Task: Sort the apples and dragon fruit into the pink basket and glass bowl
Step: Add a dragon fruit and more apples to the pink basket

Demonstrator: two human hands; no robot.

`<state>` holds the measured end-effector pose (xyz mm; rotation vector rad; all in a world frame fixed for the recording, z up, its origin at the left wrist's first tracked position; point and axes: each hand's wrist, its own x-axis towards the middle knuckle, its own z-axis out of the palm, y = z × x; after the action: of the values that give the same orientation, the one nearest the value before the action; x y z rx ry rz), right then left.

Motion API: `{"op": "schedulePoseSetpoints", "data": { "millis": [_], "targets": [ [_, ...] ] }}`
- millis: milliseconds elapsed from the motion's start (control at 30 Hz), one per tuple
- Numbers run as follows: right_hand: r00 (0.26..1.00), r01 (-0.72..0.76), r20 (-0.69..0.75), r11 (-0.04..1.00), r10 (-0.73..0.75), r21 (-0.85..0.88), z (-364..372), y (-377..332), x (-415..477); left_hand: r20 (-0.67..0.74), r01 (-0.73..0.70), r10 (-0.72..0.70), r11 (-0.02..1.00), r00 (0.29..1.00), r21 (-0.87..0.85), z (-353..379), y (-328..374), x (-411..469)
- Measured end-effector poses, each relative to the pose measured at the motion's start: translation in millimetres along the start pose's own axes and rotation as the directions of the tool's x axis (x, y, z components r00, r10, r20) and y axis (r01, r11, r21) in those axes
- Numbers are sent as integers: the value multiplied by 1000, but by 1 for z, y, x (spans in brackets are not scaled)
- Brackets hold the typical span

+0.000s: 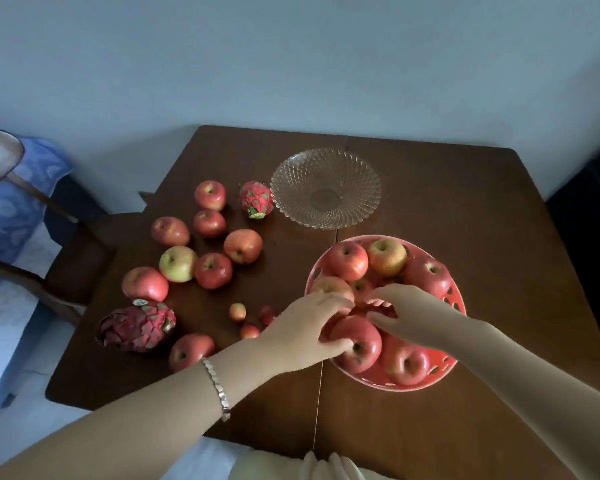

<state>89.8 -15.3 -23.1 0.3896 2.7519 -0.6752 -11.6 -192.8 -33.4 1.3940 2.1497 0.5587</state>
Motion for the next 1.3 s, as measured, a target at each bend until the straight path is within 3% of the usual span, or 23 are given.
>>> {"op": "schedulePoseSetpoints", "data": {
  "millis": [100, 133, 200, 267, 367, 467, 600, 733, 833, 900, 933, 967, 1033, 1067, 1167, 1300],
  "targets": [
    [998, 65, -20, 992, -63, 112, -5, -32, 20, -326, 229, -214, 973, 921, 9, -19, -32, -15],
    [996, 89, -14, 987, -87, 136, -6, -44, 26, -362, 340, -295, 938, 884, 64, -25, -49, -20],
    [992, 125, 2, 980, -127, 156, -3, -71, 42, -313, 598, -524, 770, 792, 222, -36, -85, -32],
    [989, 143, 23, 976, -148, 163, 3, -94, 57, -206, 718, -703, 586, 681, 376, -47, -115, -47],
    [985, 139, 78, 979, -152, 152, 15, -120, 79, -74, 692, -778, 506, 624, 515, -58, -155, -72],
    [991, 89, 85, 977, -107, 194, 28, -137, 91, 54, 567, -753, 539, 656, 623, -59, -184, -89],
    [992, 32, 113, 981, -55, 192, 43, -149, 97, 70, 427, -687, 524, 723, 737, -56, -197, -97],
    [994, -31, 108, 982, 11, 186, 48, -148, 97, 75, 442, -661, 577, 747, 687, -61, -189, -95],
    [999, -44, 19, 970, 41, 238, 45, -146, 97, 35, 410, -555, 655, 831, 635, -76, -167, -87],
    [987, -112, -56, 886, 153, 450, 36, -150, 97, -32, 322, -381, 732, 924, 601, -89, -142, -79],
    [971, -165, -29, 757, 237, 632, 31, -154, 97, -75, 249, -255, 768, 964, 590, -95, -128, -74],
    [953, -227, 67, 554, 295, 801, 25, -157, 95, -116, 152, -102, 791, 988, 593, -99, -115, -69],
    [931, -313, 268, 168, 247, 935, 12, -159, 89, -176, -23, 158, 803, 971, 595, -103, -93, -60],
    [934, -326, 311, 58, 178, 944, 8, -157, 84, -213, -90, 255, 814, 943, 574, -102, -84, -56],
    [954, -287, 293, -94, 58, 953, -5, -137, 60, -218, -276, 464, 777, 859, 566, -91, -57, -39],
    [965, -228, 246, -183, 86, 956, -19, -105, 28, -167, -427, 623, 682, 764, 593, -75, -27, -16]
  ]
}}
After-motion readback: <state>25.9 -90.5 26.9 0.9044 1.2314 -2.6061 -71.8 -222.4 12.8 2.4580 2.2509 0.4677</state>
